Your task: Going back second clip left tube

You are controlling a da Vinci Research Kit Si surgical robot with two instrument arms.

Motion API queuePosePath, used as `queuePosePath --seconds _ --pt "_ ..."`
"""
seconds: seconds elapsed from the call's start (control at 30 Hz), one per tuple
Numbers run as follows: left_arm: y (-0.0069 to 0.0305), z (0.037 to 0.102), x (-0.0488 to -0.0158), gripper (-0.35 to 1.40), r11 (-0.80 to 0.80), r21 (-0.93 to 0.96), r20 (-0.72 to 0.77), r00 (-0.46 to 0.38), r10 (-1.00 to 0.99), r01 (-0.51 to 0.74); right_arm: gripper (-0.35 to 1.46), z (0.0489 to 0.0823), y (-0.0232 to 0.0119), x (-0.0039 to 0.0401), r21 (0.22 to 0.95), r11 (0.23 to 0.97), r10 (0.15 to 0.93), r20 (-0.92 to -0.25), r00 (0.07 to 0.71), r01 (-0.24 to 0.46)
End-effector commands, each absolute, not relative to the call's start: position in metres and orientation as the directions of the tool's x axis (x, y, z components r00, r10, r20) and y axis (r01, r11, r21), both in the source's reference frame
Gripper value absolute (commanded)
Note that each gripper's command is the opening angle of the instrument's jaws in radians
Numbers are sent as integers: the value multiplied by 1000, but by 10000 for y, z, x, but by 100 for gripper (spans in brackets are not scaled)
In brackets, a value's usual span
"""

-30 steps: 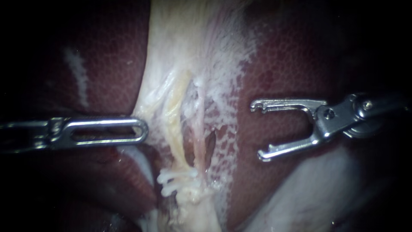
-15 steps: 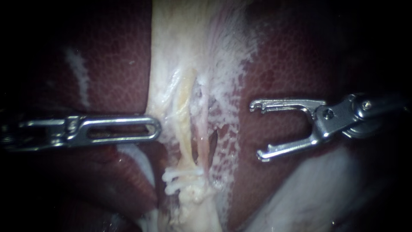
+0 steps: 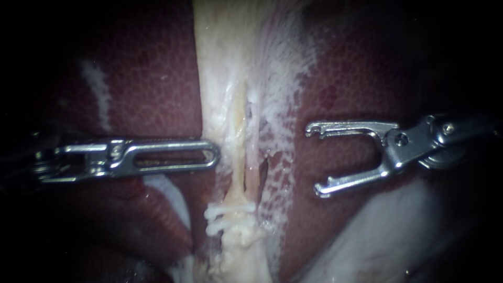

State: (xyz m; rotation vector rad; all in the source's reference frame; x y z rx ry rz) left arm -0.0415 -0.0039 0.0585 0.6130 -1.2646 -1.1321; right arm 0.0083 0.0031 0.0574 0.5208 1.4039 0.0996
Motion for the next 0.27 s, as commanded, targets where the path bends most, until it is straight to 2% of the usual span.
queuePosePath --seconds 0.03,0.27 --pt "-39 584 -414 -35 373 872 419 -90 -904 315 60 574 31 83 404 884 368 -912 182 236" --pt "-39 583 -415 -35 373 872 419 -90 -904 316 60 573 31 82 404 884 368 -912 182 236"
